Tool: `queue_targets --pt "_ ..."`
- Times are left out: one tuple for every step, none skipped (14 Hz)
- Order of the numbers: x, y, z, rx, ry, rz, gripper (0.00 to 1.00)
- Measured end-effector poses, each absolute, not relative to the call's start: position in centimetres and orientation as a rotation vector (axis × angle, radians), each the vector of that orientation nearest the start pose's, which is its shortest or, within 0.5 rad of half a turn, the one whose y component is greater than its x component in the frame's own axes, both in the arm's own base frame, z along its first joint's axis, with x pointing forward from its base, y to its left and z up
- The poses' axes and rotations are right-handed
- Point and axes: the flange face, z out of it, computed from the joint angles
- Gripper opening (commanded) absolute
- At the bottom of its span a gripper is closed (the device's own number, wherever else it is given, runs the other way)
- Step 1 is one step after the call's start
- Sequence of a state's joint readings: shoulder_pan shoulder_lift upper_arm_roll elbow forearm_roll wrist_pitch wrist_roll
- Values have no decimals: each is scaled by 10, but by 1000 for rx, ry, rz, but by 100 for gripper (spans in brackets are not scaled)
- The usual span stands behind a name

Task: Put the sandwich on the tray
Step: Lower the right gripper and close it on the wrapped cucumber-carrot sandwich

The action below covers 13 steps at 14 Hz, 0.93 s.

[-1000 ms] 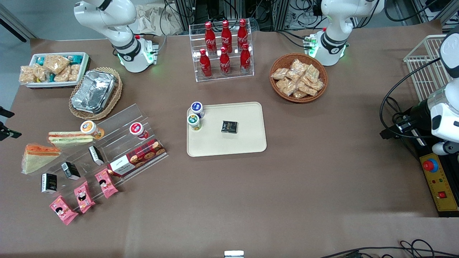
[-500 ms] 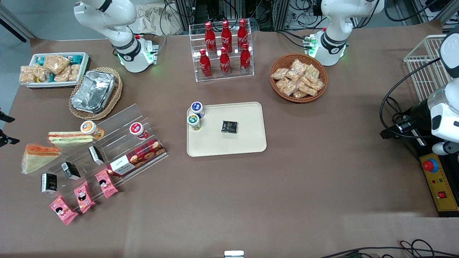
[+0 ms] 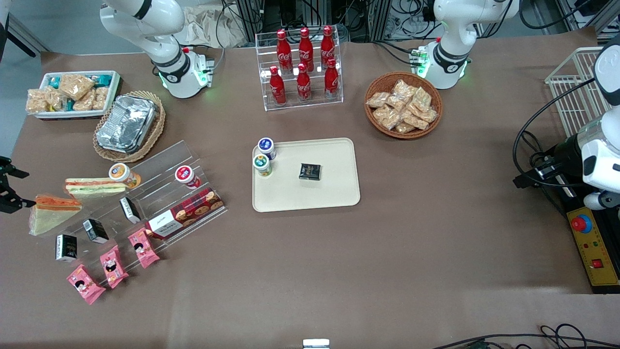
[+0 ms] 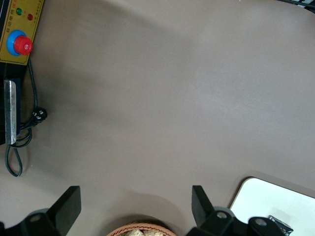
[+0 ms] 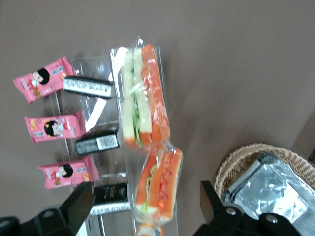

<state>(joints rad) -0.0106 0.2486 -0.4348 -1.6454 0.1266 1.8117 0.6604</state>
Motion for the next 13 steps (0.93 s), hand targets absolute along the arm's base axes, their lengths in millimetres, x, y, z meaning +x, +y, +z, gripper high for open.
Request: queue_targets --pt "577 -245 471 -2648 1670 83 98" --pt "577 -251 467 -2664 1650 76 98" --pt "577 -258 462 -2679 1634 75 98" --pt "578 -263 454 -2687 1631 75 98" --pt "580 -267 445 -2692 1635 76 99" --pt "583 -268 436 -2691 1639 70 99" --pt "587 -270 428 -2677 1644 61 99" --pt "589 -272 421 -2653 1653 63 99" --pt "590 -274 416 -2630 1663 65 99" --pt "590 -277 413 -2614 1669 61 99" --pt "591 -279 410 -2608 1673 54 99" --pt "591 -280 408 -2608 1676 55 99" --pt "592 -280 403 -2609 1678 62 99"
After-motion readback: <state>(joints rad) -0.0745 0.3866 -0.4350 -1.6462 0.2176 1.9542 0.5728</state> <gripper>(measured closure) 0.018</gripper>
